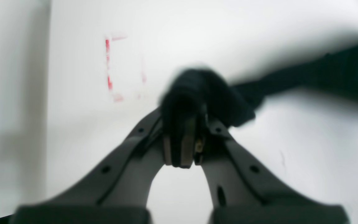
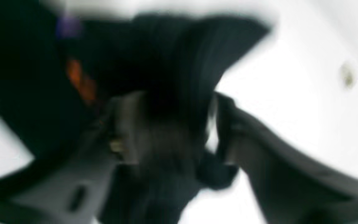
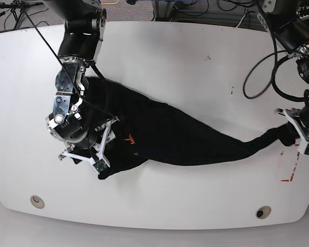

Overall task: Fold the T-shirt properly
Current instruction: 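Drag the grasped fabric with the right gripper away from the left gripper, then release and regrasp the shirt fabric with the right gripper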

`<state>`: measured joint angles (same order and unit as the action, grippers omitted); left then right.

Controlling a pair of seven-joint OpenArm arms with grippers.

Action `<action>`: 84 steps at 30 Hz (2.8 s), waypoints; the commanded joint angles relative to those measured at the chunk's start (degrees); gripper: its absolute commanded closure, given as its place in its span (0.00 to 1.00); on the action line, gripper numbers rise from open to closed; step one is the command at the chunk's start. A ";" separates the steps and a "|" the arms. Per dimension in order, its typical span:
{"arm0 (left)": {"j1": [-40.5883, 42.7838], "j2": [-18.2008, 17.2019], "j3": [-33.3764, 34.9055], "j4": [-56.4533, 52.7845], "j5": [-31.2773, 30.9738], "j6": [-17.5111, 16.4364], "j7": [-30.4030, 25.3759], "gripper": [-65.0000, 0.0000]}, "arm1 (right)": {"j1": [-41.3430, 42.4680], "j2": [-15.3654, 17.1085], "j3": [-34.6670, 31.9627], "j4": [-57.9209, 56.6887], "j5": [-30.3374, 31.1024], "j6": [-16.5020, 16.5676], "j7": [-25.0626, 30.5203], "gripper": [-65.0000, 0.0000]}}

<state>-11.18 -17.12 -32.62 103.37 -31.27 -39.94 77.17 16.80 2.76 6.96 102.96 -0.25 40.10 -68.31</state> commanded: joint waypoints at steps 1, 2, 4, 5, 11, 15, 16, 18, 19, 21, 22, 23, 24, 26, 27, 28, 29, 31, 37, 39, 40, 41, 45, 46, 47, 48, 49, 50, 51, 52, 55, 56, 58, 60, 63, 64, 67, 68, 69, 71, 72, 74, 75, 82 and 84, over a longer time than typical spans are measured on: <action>-1.78 -0.04 1.03 1.08 0.27 -0.06 -1.14 1.00 | 0.85 1.25 0.67 1.20 -0.22 -0.10 -0.16 0.32; -2.12 0.04 1.40 1.27 0.54 -0.06 -1.20 1.00 | 0.83 1.62 0.93 1.44 -0.17 -0.10 -0.39 0.27; -2.91 -0.07 2.27 1.71 1.07 -0.06 -1.34 1.00 | 0.87 2.82 1.75 2.49 -0.21 -0.10 -0.94 0.24; -3.90 -0.34 3.46 1.86 1.42 -0.06 -1.43 1.00 | 1.39 4.47 3.53 3.81 0.19 -0.10 -1.96 0.26; -9.33 -0.87 4.98 2.17 2.00 -0.06 -1.78 1.00 | 3.64 8.22 7.29 6.26 1.31 -0.10 -4.80 0.43; -13.54 -1.18 4.91 1.62 1.79 -0.06 -1.52 1.00 | 5.88 8.99 8.98 6.23 1.57 -0.10 -7.45 0.48; -15.31 -1.24 4.81 1.23 1.51 -0.06 -1.14 1.00 | 7.08 9.17 9.70 6.10 1.30 -0.10 -8.96 0.46; -15.87 -1.37 4.82 0.82 1.12 -0.06 -1.08 1.00 | 7.91 8.87 9.63 5.98 1.51 -0.10 -9.65 0.40; -16.08 -1.46 4.68 0.67 1.02 -0.06 -0.91 1.00 | 8.32 8.65 9.52 5.97 1.55 -0.10 -9.95 0.39; -16.54 -1.61 4.51 0.30 0.84 -0.06 -0.71 1.00 | 9.14 8.22 9.35 5.98 1.61 -0.10 -10.49 0.37; -16.80 -1.66 4.47 0.08 0.75 -0.06 -0.67 1.00 | 9.56 8.01 9.27 6.01 1.64 -0.10 -10.73 0.36; -17.16 -1.75 4.40 -0.18 0.63 -0.06 -0.51 1.00 | 10.03 7.88 9.23 6.00 1.66 -0.10 -10.96 0.35; -17.52 -1.83 4.34 -0.44 0.51 -0.06 -0.35 1.00 | 10.51 7.74 9.19 5.98 1.68 -0.10 -11.20 0.35; -18.50 -1.86 4.21 -0.99 0.40 -0.06 -0.13 1.00 | 11.55 7.95 9.02 6.08 1.53 -0.10 -11.69 0.35; -20.04 -1.92 4.36 -1.25 0.45 -0.06 0.30 1.00 | 12.91 8.55 8.76 6.12 0.95 -0.10 -11.69 0.36; -21.59 -1.98 4.51 -1.52 0.50 -0.06 0.73 0.99 | 14.28 9.16 8.50 6.15 0.37 -0.10 -11.69 0.37; -22.41 -2.00 4.45 -1.92 0.41 -0.06 1.05 0.99 | 15.02 9.46 8.38 6.15 0.34 -0.10 -11.69 0.38; -24.21 -2.01 4.39 -2.83 0.26 -0.06 1.71 0.99 | 16.64 10.19 8.12 6.09 0.28 -0.10 -11.69 0.41; -28.48 -1.53 4.71 -6.01 0.57 -0.06 1.89 0.99 | 21.49 11.81 5.61 5.88 -0.57 -0.10 -11.69 0.56; -28.48 -1.20 5.16 -7.21 0.93 -0.06 0.86 0.99 | 22.45 11.54 3.69 6.22 -1.36 -0.10 -11.69 0.58; -27.99 -1.26 5.20 -7.41 0.96 -0.06 0.64 0.99 | 22.25 11.12 3.24 6.31 -1.45 -0.10 -11.69 0.57; -27.53 -1.32 5.24 -7.53 0.92 -0.06 0.45 0.99 | 22.03 10.54 2.79 6.28 -1.49 -0.10 -11.69 0.56; -25.53 -1.69 5.19 -7.79 0.88 -0.06 -0.25 0.99 | 20.95 7.56 1.43 5.35 -1.54 -0.10 -11.69 0.53; -24.98 -1.84 5.19 -7.79 0.91 -0.06 -0.39 0.98 | 20.76 6.63 1.19 4.90 -1.51 -0.10 -11.69 0.52; -24.31 -2.10 5.19 -7.72 0.88 -0.06 -0.64 0.98 | 20.55 5.68 1.14 4.21 -1.51 -0.10 -11.69 0.50; -23.64 -2.37 5.18 -7.64 0.85 -0.06 -0.89 0.98 | 20.33 4.73 1.09 3.53 -1.51 -0.10 -11.69 0.49; -22.65 -2.92 5.29 -7.13 1.24 -0.06 -1.18 0.98 | 20.15 3.28 1.00 2.13 -1.35 -0.10 -11.69 0.45; -21.67 -3.48 5.40 -6.61 1.63 -0.06 -1.48 0.98 | 19.96 1.83 0.92 0.73 -1.19 -0.10 -11.68 0.42; -20.56 -4.02 5.31 -6.33 1.52 -0.06 -1.73 0.98 | 19.64 0.50 1.10 -0.78 -1.20 -0.10 -10.85 0.36; -19.45 -4.56 5.23 -6.05 1.40 -0.06 -1.99 0.98 | 19.32 -0.83 1.28 -2.30 -1.21 -0.10 -10.03 0.31; -16.59 -5.64 4.70 -5.34 1.21 -0.06 -2.87 0.98 | 18.65 -3.98 1.74 -6.95 -0.65 -0.10 -7.60 0.19; -15.77 -5.93 4.55 -5.16 1.17 -0.06 -3.15 0.98 | 18.52 -4.81 1.85 -8.45 -0.37 -0.10 -6.89 0.16; -14.58 -6.18 4.28 -5.09 1.15 -0.06 -4.30 0.99 | 18.76 -5.48 1.74 -11.35 0.83 -0.10 -5.99 0.15; -12.24 -6.39 3.36 -5.63 1.30 -0.06 -6.01 0.99 | 20.20 -5.11 2.00 -18.83 7.50 -0.10 -6.09 0.21; -11.46 -6.35 2.90 -5.62 1.40 -0.06 -6.18 0.99 | 20.13 -4.83 2.02 -21.39 9.66 -0.10 -5.70 0.22; -11.18 -6.35 2.71 -5.61 1.39 -0.06 -6.33 0.99 | 20.13 -4.76 2.03 -22.12 10.28 -0.10 -5.53 0.23; -10.59 -6.39 2.21 -5.49 1.44 -0.06 -6.26 0.99 | 20.12 -4.62 2.17 -24.26 10.98 -0.10 -4.65 0.23; -10.42 -6.40 2.02 -5.37 1.52 -0.06 -6.07 0.99 | 20.16 -4.61 2.22 -24.98 10.96 -0.10 -4.28 0.23; -10.36 -6.44 1.77 -5.23 1.57 -0.06 -5.73 0.99 | 20.17 -4.60 2.37 -25.61 10.73 -0.10 -3.69 0.23; -10.11 -6.49 0.80 -5.22 1.77 -0.06 -5.00 0.99 | 20.51 -4.51 2.69 -27.58 10.09 -0.10 -2.17 0.22; -9.91 -6.50 0.09 -5.35 1.91 -0.06 -4.61 0.99 | 20.84 -4.44 2.84 -28.92 9.68 -0.10 -1.22 0.22; -9.83 -6.52 -0.51 -5.18 2.01 -0.06 -4.12 0.99 | 20.90 -4.45 3.03 -29.99 8.96 -0.10 0.38 0.20; -9.70 -6.54 -0.79 -5.21 1.98 -0.06 -4.12 0.99 | 20.84 -4.44 3.18 -30.47 8.69 -0.10 1.09 0.20; -8.93 -6.47 -6.36 -5.63 1.54 -0.06 -3.96 0.99 | 22.24 -4.14 2.07 -37.33 3.72 -0.10 5.87 0.15; -8.71 -6.49 -6.80 -5.57 1.61 -0.06 -3.81 0.99 | 22.58 -4.06 2.51 -38.55 3.38 -0.10 6.50 0.15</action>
<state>-18.94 -21.63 -38.72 96.90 -30.15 -40.12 73.93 36.88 -1.48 8.91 64.86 3.33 40.12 -62.96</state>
